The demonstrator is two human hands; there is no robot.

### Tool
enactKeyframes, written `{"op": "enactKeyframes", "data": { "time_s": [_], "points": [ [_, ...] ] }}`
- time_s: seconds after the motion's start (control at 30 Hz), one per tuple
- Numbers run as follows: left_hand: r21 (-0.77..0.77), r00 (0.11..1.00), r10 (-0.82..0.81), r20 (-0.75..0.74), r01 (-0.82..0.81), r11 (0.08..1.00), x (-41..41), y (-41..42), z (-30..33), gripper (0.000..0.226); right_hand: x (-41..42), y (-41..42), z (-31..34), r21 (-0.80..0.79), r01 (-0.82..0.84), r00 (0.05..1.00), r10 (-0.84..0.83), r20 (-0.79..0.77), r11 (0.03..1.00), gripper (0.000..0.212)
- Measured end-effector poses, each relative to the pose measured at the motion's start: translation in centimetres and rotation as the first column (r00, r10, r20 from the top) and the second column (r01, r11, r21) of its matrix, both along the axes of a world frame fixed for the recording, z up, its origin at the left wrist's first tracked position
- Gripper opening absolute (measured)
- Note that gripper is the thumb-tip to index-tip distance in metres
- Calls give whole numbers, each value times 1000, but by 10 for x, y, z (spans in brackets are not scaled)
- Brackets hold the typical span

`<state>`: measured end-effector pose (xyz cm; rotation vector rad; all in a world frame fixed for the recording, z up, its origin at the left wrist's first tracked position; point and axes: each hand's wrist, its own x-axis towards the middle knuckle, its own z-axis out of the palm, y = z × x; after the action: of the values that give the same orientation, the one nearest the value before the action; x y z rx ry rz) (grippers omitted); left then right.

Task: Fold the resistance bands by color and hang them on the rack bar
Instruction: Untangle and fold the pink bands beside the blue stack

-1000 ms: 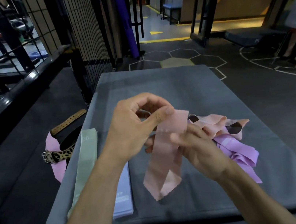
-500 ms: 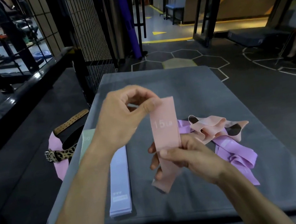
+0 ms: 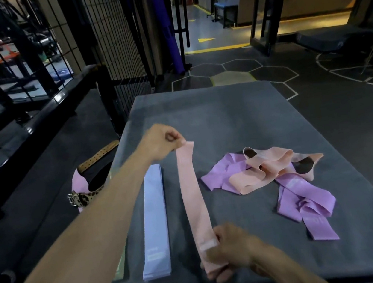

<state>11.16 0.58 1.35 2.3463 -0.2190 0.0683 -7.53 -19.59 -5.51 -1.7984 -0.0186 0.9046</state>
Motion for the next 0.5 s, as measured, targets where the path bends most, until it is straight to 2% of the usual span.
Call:
{"op": "enactKeyframes", "data": {
  "time_s": [0.07,0.2,0.27,0.33,0.4,0.5],
  "points": [
    [44,999,-4,-49,6,999,6,0,-19,5,-2,3,-2,-31,21,1000,-21,-2,999,16],
    [125,997,-33,-64,41,991,15,-5,-43,11,-7,9,-1,-77,61,998,-60,16,995,27],
    [225,997,-7,-83,26,974,20,-7,-53,4,-8,12,-3,-121,94,994,-87,58,988,32],
    [304,995,30,-94,0,953,26,-9,-64,13,-7,14,-4,-151,118,989,-104,102,981,35],
    [351,993,76,-88,-40,936,28,-11,-71,17,-6,16,-5,-156,132,987,-115,112,979,37],
    [413,991,122,-59,-87,907,29,-18,-77,11,-6,17,-7,-154,144,986,-127,111,977,38]
  ]
}}
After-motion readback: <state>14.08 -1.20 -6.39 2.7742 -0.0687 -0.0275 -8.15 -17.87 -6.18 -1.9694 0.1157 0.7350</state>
